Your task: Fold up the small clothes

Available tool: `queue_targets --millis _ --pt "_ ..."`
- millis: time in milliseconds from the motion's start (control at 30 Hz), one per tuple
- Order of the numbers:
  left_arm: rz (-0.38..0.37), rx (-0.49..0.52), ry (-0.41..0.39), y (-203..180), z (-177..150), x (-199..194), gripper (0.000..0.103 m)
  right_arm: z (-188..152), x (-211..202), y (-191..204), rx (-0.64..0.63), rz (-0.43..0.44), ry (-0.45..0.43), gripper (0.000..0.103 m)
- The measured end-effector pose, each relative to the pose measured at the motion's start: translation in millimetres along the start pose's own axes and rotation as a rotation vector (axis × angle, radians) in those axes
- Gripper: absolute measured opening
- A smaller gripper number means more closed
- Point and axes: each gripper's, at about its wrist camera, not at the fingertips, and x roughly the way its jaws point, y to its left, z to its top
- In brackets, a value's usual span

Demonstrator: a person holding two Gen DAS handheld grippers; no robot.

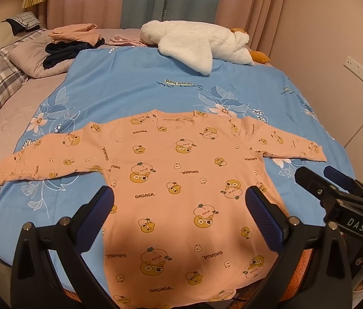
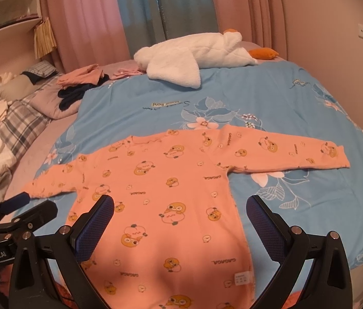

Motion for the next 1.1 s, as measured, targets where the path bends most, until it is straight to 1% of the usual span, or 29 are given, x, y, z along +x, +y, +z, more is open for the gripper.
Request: queue_targets --millis 133,233,333,433,467,533,567,600,633,667,700,767,867,967,1033,1100 --pt "-0.012 -0.007 0.014 0.9 0.5 8.5 0.101 0.3 1.9 -9.6 0.037 0.004 0.001 0.102" --pt "-0.034 -0.021 0.039 1.7 1.4 20.3 0.101 -0.5 4.5 -26.5 0.09 0.014 0.004 0.102" --pt "-0.061 -0.046 0.077 2.7 2.6 36.4 0.098 -0.8 9.5 -55.2 0.169 0.013 0.012 0.101" --pt "-0.1 -0.081 0.133 1.9 2.4 55.4 0.093 -1.5 14.9 -96.4 0.271 -0.011 0.018 0.095" --pt "-0.108 -0.087 0.152 1.5 1.9 63.3 0.09 -1.4 17.9 -113.9 0.318 -0.018 0.021 0.092" --pt "-0.122 -0.101 0.192 -0.2 0.1 77.1 0.082 -1.0 25.8 -154.0 0.417 -0.034 0.025 0.077" --pt "-0.129 -0.102 0.209 -1.2 -1.6 86.7 0.077 -0.7 31.4 -174.6 0.465 -0.044 0.031 0.072" --pt "-0.134 -0.102 0.22 -1.6 -3.5 94.2 0.072 -1.1 37.0 -194.1 0.509 -0.058 0.037 0.062" --pt "-0.14 -0.107 0.242 -3.2 -5.8 102.1 0.069 -0.8 43.5 -211.3 0.549 -0.072 0.044 0.054" --pt "-0.15 -0.111 0.262 -5.1 -8.2 109.1 0.064 -0.3 50.0 -227.7 0.585 -0.089 0.053 0.05" --pt "-0.162 -0.118 0.281 -6.1 -10.4 114.7 0.062 -0.2 57.3 -245.8 0.622 -0.12 0.066 0.047" --pt "-0.185 -0.136 0.326 -7.1 -16.2 127.8 0.059 -0.8 67.3 -275.3 0.681 -0.17 0.069 0.047" --pt "-0.188 -0.143 0.367 -6.6 -23.8 140.3 0.058 -2.5 85.0 -310.1 0.779 -0.184 0.067 0.047" --pt "-0.187 -0.161 0.388 -2.2 -28.8 150.2 0.058 -5.0 105.1 -332.9 0.879 -0.154 0.064 0.047" --pt "-0.201 -0.186 0.38 2.9 -29.5 152.2 0.058 -4.1 113.4 -340.6 0.915 -0.121 0.034 0.047" --pt "-0.219 -0.214 0.378 8.2 -29.2 152.8 0.06 2.0 116.9 -341.3 0.927 -0.133 0.006 0.047"
